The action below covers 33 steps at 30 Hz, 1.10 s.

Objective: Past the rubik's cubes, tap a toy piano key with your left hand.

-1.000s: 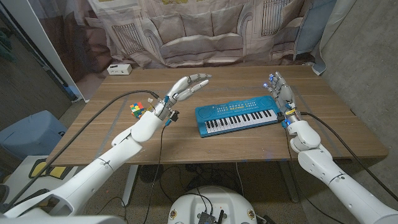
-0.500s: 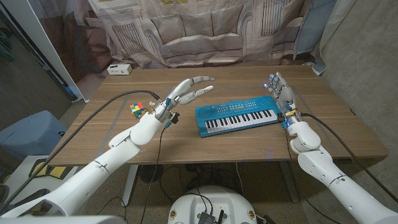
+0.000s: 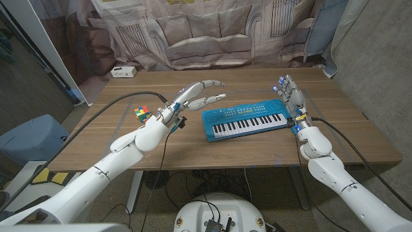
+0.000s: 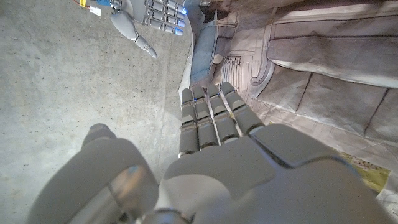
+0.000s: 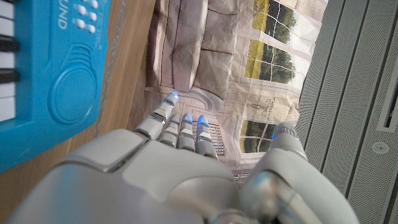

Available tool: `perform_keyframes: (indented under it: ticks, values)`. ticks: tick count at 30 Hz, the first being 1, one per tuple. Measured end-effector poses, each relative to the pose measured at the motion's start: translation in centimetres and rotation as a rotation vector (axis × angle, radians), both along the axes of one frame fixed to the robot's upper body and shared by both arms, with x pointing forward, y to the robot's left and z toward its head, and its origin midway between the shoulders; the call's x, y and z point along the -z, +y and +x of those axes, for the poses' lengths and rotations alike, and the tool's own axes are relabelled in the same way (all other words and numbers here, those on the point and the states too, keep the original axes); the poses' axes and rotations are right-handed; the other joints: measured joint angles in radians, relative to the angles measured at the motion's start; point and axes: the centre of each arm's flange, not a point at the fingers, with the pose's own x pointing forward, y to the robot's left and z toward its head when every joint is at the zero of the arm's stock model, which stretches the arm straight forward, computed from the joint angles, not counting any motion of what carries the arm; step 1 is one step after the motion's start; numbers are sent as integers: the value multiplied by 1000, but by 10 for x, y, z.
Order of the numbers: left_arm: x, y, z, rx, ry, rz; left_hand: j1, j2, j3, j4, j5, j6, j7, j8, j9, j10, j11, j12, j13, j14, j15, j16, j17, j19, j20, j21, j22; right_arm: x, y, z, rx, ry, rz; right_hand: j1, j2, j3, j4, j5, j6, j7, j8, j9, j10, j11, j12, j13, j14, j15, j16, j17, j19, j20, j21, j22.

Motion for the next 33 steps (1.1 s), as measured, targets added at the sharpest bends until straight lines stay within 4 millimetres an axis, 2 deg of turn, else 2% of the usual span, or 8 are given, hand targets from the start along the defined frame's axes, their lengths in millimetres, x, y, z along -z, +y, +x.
perform_keyframes:
  ticks: [10,15,16,20,24,26,29,33]
  values:
    - [-7,-11,-10,-94,-59,111,0,0,0,0,0,-17,-17,-14,0,-32,-4,-22,5,-33,3,-15,0,-15,14,-15,0,1,-3,-4,5,-7,5,0,0,-4,-4,0,6,-5,0,0,3,-3,0,0,2,-2,0,0,0,0,0,0]
    - [-16,-16,-22,-76,-94,130,0,0,0,0,0,-17,-17,-20,0,-55,-2,-30,5,-54,-1,-23,0,-30,21,-23,0,0,-3,-5,7,-12,7,0,0,-4,-4,0,9,-2,0,0,3,-3,0,0,2,-2,0,0,0,0,0,0]
    - [-15,-15,-14,-138,-85,170,0,0,0,0,0,-21,-21,-20,0,-57,0,-30,5,-59,1,-23,0,-34,21,-23,0,1,-4,-6,9,-13,9,0,0,-4,-4,0,9,-2,0,0,3,-3,0,0,2,-2,0,0,0,0,0,0]
    - [-19,-18,-15,-173,-92,210,-6,6,-3,3,0,-26,-26,-22,3,-84,5,-41,5,-85,9,-23,0,-61,40,-33,0,1,-5,-7,11,-16,11,0,0,-4,-4,0,11,-4,0,0,3,-3,0,0,2,-2,0,0,0,0,0,0]
    - [-23,-20,-17,-196,-97,240,-11,11,-7,7,0,-29,-29,-28,5,-112,8,-55,5,-110,12,-31,0,-85,43,-40,0,2,-6,-7,12,-18,14,0,0,-4,-4,0,14,-7,0,0,14,-3,0,0,7,-7,0,0,0,0,0,0]
    - [-24,-22,-18,-206,-101,255,-18,17,-10,10,0,-7,-37,-25,5,-115,6,-55,7,-120,16,-31,0,-96,48,-40,0,3,-6,-7,13,-18,16,0,0,-4,-4,0,16,-9,0,0,15,-4,0,0,7,-7,0,0,0,0,0,0]
    - [-26,-24,-18,-214,-106,270,-24,24,-16,16,0,87,-11,5,5,-117,3,-55,9,-126,11,-28,0,-107,51,-40,2,3,-7,-6,13,-17,17,0,0,-4,-4,0,16,-9,0,0,15,-4,0,0,7,-7,0,0,4,-4,0,0]
    - [-29,-27,-19,-229,-115,293,-24,24,-17,17,0,129,-3,13,5,-119,-6,-55,9,-130,7,-26,0,-118,55,-40,5,4,-8,-6,13,-17,19,0,0,-4,-4,0,16,-9,0,0,15,-4,0,0,7,-7,0,0,4,-4,0,0]
